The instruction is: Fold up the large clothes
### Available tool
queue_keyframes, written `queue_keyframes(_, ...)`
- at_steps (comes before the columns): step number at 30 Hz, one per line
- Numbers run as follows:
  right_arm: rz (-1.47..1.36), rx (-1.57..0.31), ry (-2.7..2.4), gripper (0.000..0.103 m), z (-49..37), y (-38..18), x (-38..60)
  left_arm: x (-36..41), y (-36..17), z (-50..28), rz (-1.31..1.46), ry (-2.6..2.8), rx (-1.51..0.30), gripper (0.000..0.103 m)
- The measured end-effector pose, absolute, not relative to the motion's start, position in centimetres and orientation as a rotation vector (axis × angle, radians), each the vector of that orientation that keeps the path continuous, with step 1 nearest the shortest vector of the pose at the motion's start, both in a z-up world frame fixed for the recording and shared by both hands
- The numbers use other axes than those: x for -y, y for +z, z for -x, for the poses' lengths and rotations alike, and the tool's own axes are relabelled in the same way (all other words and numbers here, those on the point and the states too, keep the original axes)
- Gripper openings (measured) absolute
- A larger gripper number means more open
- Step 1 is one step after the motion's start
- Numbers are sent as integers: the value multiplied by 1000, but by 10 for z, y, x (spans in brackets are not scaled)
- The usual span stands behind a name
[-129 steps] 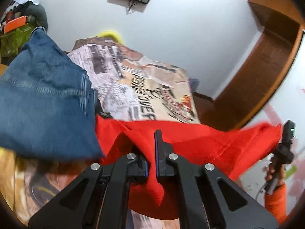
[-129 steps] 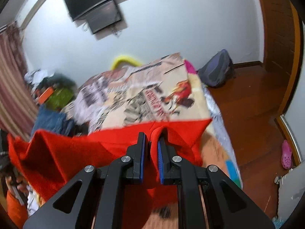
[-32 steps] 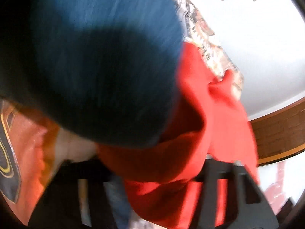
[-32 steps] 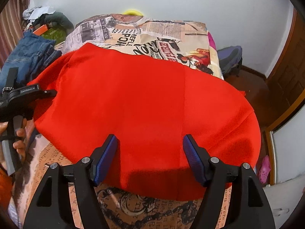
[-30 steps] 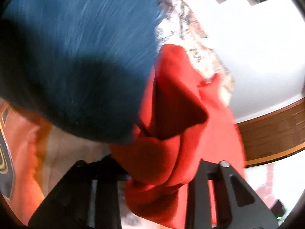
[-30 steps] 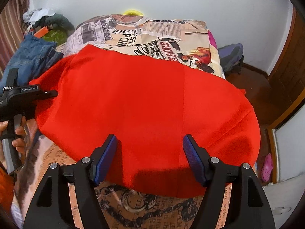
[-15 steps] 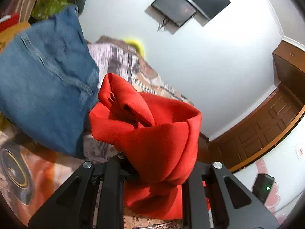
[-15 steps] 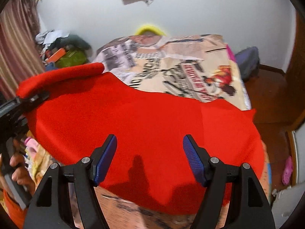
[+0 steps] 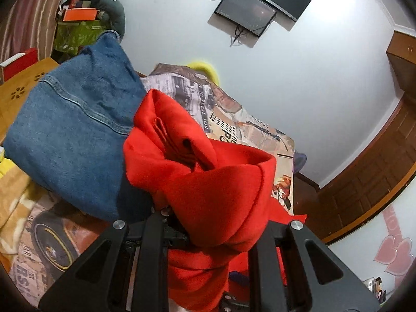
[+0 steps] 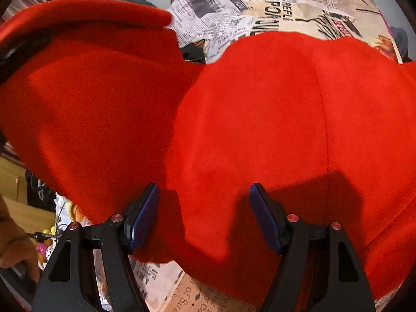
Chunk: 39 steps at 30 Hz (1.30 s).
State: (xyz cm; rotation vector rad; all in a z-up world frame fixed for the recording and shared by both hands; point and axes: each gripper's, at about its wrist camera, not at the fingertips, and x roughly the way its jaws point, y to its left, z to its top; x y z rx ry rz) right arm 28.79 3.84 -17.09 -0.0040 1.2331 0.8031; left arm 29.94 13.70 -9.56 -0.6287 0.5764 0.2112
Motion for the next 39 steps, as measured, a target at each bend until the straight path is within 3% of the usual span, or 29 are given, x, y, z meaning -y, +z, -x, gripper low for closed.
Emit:
queue_keyframes(12,-91,-1016,519,68,-298,-91,94,-21,-71,-366,489,-34,-607,17)
queue_keyframes(17,-114,-985,377,68,-298,-84,159,45,-113,-377,367,-167,-771,19)
queue_keyframes(21,-129,-994,327,68,-291,-88,189,68,-163,-372,348,-244,-953,29)
queue_keyframes(28,-122,-988,357,68,-272,-77,200,70,-160,-336,187,-309,-964,45)
queue_keyframes(39,-71,-921,530,68,-267,-51,136,-5,-109,-293,181,-193,-831,56)
